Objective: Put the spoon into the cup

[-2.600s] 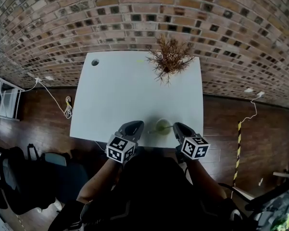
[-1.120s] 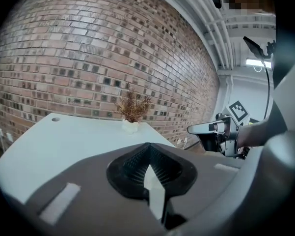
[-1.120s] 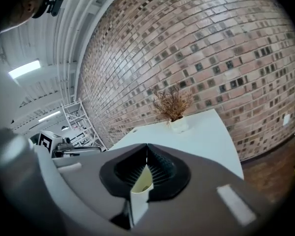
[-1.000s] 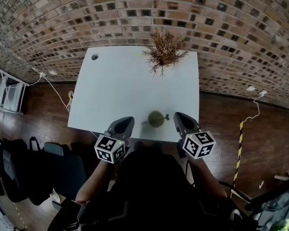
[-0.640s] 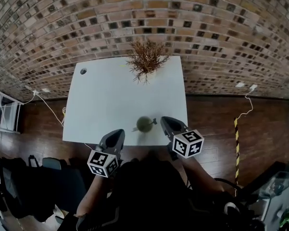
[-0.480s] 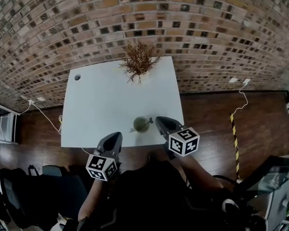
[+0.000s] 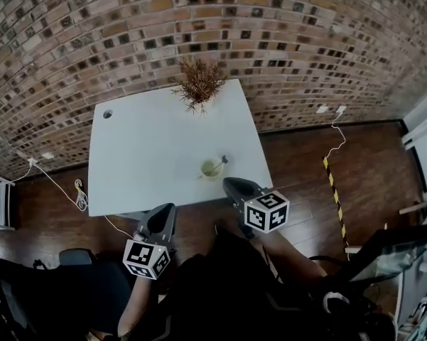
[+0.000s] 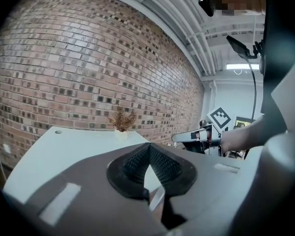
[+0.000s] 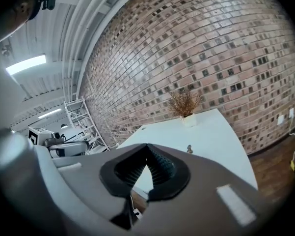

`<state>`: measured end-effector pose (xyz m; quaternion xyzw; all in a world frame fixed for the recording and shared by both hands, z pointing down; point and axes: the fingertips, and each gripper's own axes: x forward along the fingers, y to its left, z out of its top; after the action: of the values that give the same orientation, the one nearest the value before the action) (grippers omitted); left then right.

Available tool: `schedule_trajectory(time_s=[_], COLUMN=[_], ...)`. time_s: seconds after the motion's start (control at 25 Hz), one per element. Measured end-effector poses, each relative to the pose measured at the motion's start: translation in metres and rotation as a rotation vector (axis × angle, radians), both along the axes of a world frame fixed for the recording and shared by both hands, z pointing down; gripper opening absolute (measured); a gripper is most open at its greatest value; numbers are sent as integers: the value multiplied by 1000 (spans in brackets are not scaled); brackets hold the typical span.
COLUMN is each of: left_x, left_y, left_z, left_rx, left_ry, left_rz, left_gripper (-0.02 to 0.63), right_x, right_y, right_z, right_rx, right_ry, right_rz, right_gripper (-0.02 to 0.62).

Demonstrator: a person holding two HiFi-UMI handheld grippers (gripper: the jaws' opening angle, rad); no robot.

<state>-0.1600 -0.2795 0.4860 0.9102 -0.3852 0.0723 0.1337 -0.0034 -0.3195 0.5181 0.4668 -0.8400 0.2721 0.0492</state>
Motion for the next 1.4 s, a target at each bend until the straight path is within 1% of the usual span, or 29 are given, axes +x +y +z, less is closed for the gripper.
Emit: schedule_trajectory(time_s=[0.2, 0.32, 0.48, 0.64, 0.72, 0.84, 0.92, 1.0, 1.2, 1.32, 1.4], left_x=[-16, -19, -21, -12, -2, 18, 35, 57, 98, 111, 114], left_y=[34, 50, 65, 87, 94, 100, 102, 101, 110, 116, 115], left_z=[-1, -3, -10, -18, -19, -22, -31, -40, -52, -55, -57], left_rx=[-4, -9, 9, 25, 33, 14, 18, 34, 34, 33, 44], left_ry=[37, 46, 70, 73, 64, 69, 72, 59, 22, 14, 13], left_rz=[22, 29, 0, 1, -3, -32, -42, -49, -70, -95, -118], left_gripper=[-5, -5, -6, -6, -6, -6, -6, -6, -6, -5, -6], right_x=[-21, -27, -23, -12, -1, 26, 44, 67, 114, 135, 145], right_y=[40, 63, 82, 104, 108, 117, 124, 128, 143, 148, 145], right_z=[-14, -26, -42, -55, -62, -74, -85, -91, -93, -92, -90], right_rx=[22, 33, 76, 121, 156, 180, 204, 222, 219, 222, 227], right_ry=[7, 23, 49, 64, 75, 61, 51, 56, 19, 19, 29], right_rz=[19, 6, -20, -35, -43, -30, -33, -39, -42, -37, -28], right_gripper=[6, 6, 6, 6, 6, 6, 6, 6, 6, 6, 6])
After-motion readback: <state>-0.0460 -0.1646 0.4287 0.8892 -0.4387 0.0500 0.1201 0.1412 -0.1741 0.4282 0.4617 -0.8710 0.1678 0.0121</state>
